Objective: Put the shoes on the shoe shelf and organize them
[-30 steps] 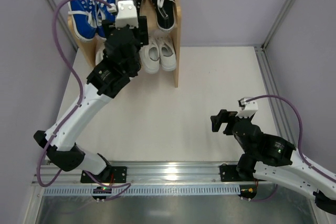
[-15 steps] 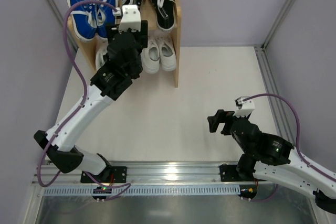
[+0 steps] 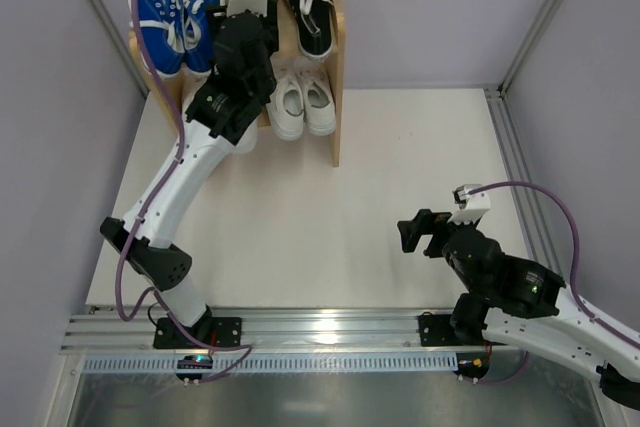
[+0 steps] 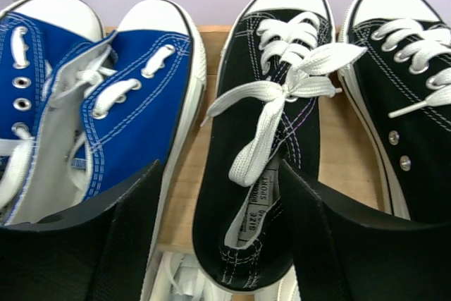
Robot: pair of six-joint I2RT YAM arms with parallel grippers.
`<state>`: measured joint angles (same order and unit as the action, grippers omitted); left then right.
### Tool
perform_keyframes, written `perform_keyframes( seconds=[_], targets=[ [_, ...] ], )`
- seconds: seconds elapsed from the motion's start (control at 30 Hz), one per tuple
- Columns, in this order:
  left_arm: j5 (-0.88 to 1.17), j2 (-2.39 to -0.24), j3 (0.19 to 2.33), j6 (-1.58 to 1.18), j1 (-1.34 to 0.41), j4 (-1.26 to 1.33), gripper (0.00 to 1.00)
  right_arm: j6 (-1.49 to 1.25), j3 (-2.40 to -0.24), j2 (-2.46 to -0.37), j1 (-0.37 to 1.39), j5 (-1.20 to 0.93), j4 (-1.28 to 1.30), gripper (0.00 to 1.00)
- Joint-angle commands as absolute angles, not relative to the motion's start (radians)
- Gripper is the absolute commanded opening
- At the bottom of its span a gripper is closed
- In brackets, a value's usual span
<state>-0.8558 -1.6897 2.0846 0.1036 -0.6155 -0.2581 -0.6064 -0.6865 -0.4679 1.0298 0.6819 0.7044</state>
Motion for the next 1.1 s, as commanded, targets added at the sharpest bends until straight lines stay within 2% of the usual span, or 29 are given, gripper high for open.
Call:
perform_keyframes(
  seconds=[0.0,0.07,0.17,0.23,0.27,0.33,0.37,0.83,1.07],
  targets=[
    [-0.804,-1.703,2.109,0.051,-0.618,-0.314,0.65,-0.584,-0.712,-0.434,1.026,0.712,0.699,1.0],
    [-0.799,-1.703,2.105,0.035,-0.618,-0.316,0.61,-0.584,-0.709,-0.426,1.028,0.718,0.703,1.0],
    [-0.801,-1.713,2.111,0.035,-0.618,-0.317,0.5,-0.581,-0.703,-0.422,1.026,0.719,0.699,1.0],
    [-0.795,-1.712,2.123,0.026,-0.618,-0.316,0.35,-0.581,-0.7,-0.42,1.028,0.718,0.696,1.0],
    [-0.792,-1.712,2.128,0.012,-0.62,-0.316,0.22,-0.581,-0.698,-0.422,1.028,0.718,0.695,1.0],
    [-0.773,-1.706,2.143,0.005,-0.618,-0.322,0.11,-0.58,-0.698,-0.425,1.028,0.718,0.692,1.0],
    [-0.769,-1.703,2.149,-0.03,-0.62,-0.327,0.0,-0.58,-0.698,-0.425,1.026,0.721,0.693,1.0],
    [-0.643,-1.707,2.243,-0.202,-0.618,-0.377,0.0,-0.581,-0.69,-0.42,1.026,0.726,0.693,1.0],
    [-0.618,-1.707,2.206,-0.277,-0.618,-0.385,0.0,-0.583,-0.683,-0.407,1.029,0.726,0.699,1.0]
  ],
)
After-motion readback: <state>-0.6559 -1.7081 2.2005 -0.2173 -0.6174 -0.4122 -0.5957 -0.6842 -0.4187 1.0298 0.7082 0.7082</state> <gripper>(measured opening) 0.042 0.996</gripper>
